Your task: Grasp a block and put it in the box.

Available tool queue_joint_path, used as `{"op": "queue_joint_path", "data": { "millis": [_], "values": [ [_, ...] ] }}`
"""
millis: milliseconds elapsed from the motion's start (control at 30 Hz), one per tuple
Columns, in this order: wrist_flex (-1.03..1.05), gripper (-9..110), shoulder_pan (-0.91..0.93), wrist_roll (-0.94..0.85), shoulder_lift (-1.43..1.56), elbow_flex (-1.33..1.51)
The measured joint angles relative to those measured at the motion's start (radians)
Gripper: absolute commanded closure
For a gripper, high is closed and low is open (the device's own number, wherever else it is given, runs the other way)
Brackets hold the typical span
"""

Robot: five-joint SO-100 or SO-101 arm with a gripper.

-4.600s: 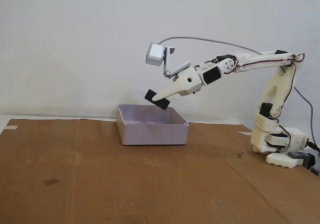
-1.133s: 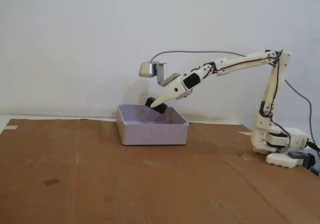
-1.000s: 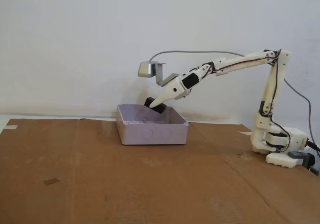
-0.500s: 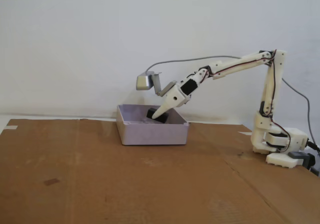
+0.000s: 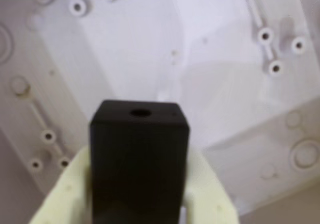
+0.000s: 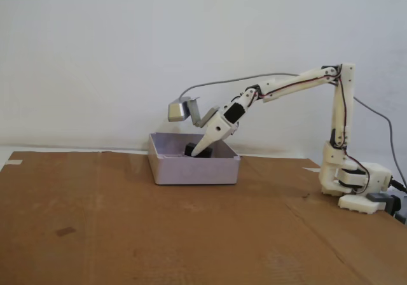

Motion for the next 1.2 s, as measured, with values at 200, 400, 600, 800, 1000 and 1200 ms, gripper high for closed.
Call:
{"op": "queue_joint_path", "data": {
  "millis": [200,400,600,800,1000,1200],
  "values": [
    [0.0,97,0.0,0.0,-0.006,-0.011],
    [0.0,97,0.026,0.0,-0.006,-0.011],
    [0.0,97,0.071,0.0,-0.006,-0.011],
    [0.0,97,0.084,0.0,-0.021,-0.012],
    [0.0,96,0.08,0.0,-0.104,-0.061],
    [0.0,90,0.081,0.0,-0.141,-0.118]
  ]
}}
